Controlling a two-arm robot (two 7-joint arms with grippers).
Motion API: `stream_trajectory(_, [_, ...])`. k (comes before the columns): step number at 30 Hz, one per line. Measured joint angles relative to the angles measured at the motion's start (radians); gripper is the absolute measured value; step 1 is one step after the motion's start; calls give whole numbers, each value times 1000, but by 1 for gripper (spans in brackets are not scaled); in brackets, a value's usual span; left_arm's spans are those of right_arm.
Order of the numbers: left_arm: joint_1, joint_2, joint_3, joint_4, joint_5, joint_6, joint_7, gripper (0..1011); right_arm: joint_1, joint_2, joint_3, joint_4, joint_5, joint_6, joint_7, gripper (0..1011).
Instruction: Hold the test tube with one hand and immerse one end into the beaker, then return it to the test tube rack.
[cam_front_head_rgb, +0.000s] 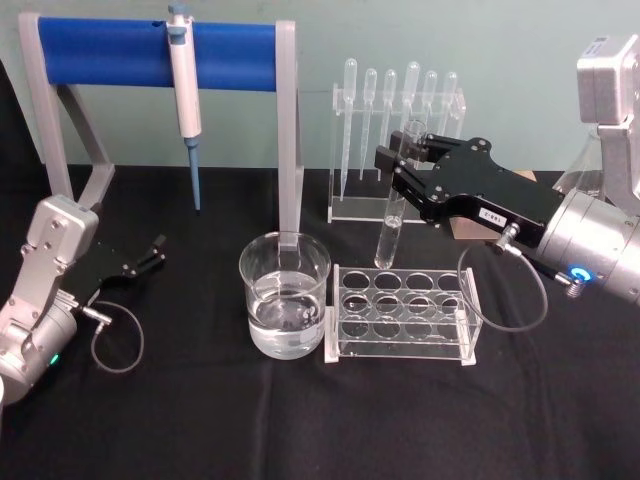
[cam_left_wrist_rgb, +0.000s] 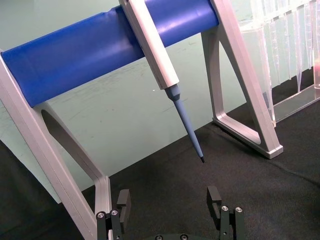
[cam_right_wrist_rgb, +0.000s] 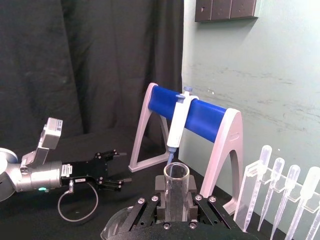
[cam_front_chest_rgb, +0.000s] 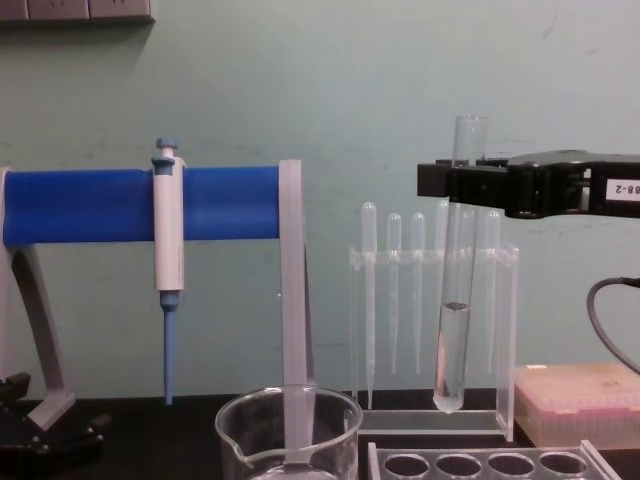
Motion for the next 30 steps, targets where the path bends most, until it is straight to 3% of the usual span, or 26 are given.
stream_trajectory(30, [0, 0, 0, 0, 0, 0, 0, 1000, 0, 0, 0, 0, 0, 0, 0, 224])
